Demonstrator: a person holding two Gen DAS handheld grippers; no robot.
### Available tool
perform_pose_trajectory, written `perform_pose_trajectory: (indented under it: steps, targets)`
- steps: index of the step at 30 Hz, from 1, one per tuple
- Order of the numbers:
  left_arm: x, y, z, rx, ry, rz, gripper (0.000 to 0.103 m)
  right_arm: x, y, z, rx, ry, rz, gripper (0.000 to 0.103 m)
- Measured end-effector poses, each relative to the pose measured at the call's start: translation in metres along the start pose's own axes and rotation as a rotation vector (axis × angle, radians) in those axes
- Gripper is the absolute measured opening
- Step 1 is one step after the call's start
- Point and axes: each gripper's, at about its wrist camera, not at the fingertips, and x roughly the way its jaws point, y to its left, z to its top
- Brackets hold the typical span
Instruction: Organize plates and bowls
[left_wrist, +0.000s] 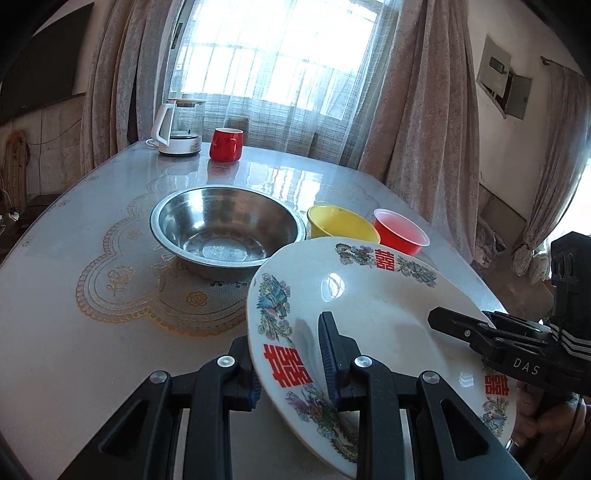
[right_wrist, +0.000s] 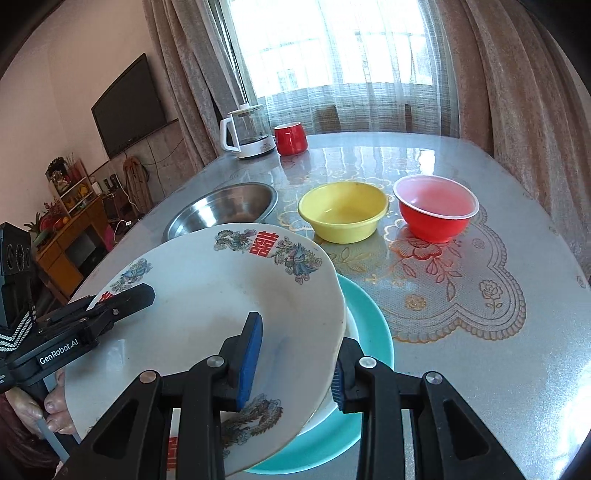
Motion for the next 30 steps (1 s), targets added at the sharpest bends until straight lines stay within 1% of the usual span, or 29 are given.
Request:
perform_pose_trajectory:
  steps: [2,5,7,14,16,20,23,27,30]
  targets:
    - [0.006,-0.006,0.002,0.015,0.006,-0.004,0.026,0.001,-0.007,0.0,0.007,-0.004,-0.016,0.033]
    - [0.014,-0.01,0.004,0.037,0.024,0.0,0.027,0.008,-0.018,-0.001,0.02,0.015,-0.034,0.033]
    - [0.019,-0.01,0.003,0.037,0.037,0.004,0.027,0.013,-0.023,-0.003,0.038,0.025,-0.03,0.033]
    - [0.027,-0.005,-0.006,0.016,0.061,0.017,0.027,0.02,-0.022,-0.009,0.014,0.029,-0.051,0.033]
    - [0.029,-0.006,-0.009,0.025,0.067,0.021,0.027,0.021,-0.021,-0.011,0.008,0.025,-0.065,0.033]
    - [0.033,-0.006,-0.015,0.028,0.082,0.032,0.027,0.026,-0.024,-0.014,0.003,0.032,-0.067,0.033]
    - [0.034,-0.008,-0.018,0.041,0.078,0.038,0.028,0.028,-0.024,-0.017,-0.004,0.03,-0.071,0.033]
    - [0.038,-0.011,-0.024,0.053,0.096,0.039,0.029,0.03,-0.029,-0.018,0.012,0.039,-0.07,0.033]
    - [0.038,-0.013,-0.026,0.047,0.088,0.05,0.029,0.03,-0.029,-0.02,-0.003,0.027,-0.083,0.033]
